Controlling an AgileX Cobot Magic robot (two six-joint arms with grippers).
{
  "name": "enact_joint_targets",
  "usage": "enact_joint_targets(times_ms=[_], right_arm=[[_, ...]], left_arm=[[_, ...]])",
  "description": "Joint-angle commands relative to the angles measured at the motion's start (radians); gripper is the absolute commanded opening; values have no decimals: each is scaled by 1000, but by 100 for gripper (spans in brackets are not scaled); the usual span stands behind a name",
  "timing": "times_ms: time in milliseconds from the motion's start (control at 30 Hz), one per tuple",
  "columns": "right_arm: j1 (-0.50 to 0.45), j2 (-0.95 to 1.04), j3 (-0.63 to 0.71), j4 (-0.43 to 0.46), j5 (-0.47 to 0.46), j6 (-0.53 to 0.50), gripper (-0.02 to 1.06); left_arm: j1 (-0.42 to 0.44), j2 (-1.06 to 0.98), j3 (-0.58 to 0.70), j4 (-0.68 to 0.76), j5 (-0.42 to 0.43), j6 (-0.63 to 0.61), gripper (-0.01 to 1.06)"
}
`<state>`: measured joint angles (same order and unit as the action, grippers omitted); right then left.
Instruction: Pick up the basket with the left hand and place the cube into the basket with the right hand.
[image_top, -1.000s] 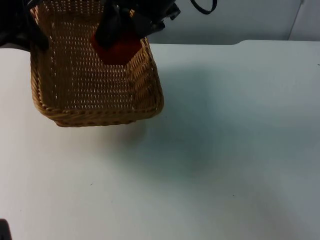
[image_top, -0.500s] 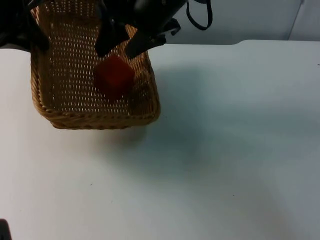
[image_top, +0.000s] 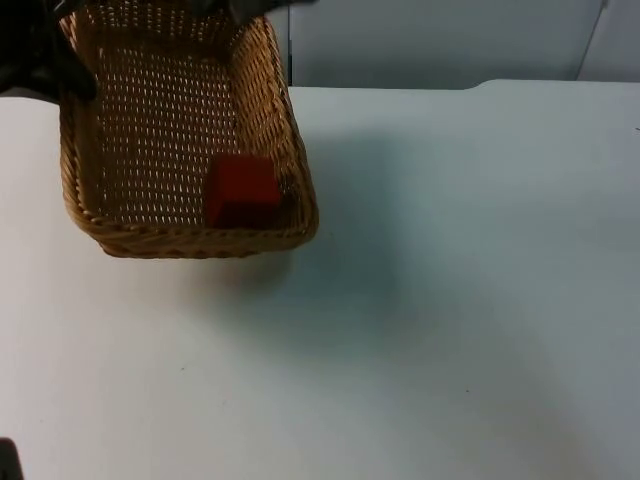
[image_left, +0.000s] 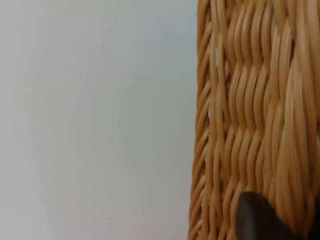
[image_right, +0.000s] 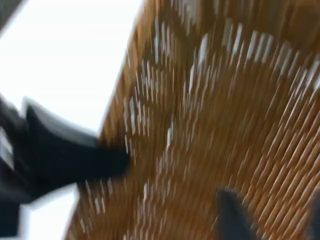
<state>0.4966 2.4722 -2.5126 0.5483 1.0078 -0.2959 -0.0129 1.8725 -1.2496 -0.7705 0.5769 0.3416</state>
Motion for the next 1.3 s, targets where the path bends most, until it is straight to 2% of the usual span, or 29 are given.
enact_joint_targets(times_ms=[0,33,67,167,200,267,300,400,533,567,600,667,1000,1167,1267], right_arm=[[-61,-53,-174,-16,37,11,0],[-61,-53,-174,-16,37,11,0],[-86,-61,-234,-31,63,30,0],[-163,-67,-392,-145,204,148,0],[-163,-67,-392,-145,204,148,0],[-206,-67,-453,-299,213,220,0],[-225,-77,-453,-341,213,271,0],[-258,-106,-453,-349,213,296,0],[-276,-162,-453,-599,213,342,0],[-276,-162,-453,-599,213,342,0],[-276,-169,-453,-659,213,345,0],[-276,-193,-453,-724,213,343,0],[-287,-335,-453,-790,213,342,0],[-287,-530,-453,-895,213,342,0],[-287,-647,-453,-909,213,336,0]], left_arm=[[1,-16,-10,-31,-8,-5,0],[1,-16,-10,-31,-8,-5,0],[1,-16,-10,-31,-8,-5,0],[1,-16,-10,-31,-8,-5,0],[1,-16,-10,-31,-8,-5,0],[1,-16,-10,-31,-8,-5,0],[1,-16,-10,-31,-8,-5,0],[1,-16,-10,-33,-6,-5,0],[1,-16,-10,-33,-10,-5,0],[1,-16,-10,-33,-10,-5,0],[1,-16,-10,-33,-10,-5,0],[1,-16,-10,-33,-10,-5,0],[1,-16,-10,-33,-12,-5,0],[1,-16,-10,-31,-24,-5,0],[1,-16,-10,-31,-34,-5,0]])
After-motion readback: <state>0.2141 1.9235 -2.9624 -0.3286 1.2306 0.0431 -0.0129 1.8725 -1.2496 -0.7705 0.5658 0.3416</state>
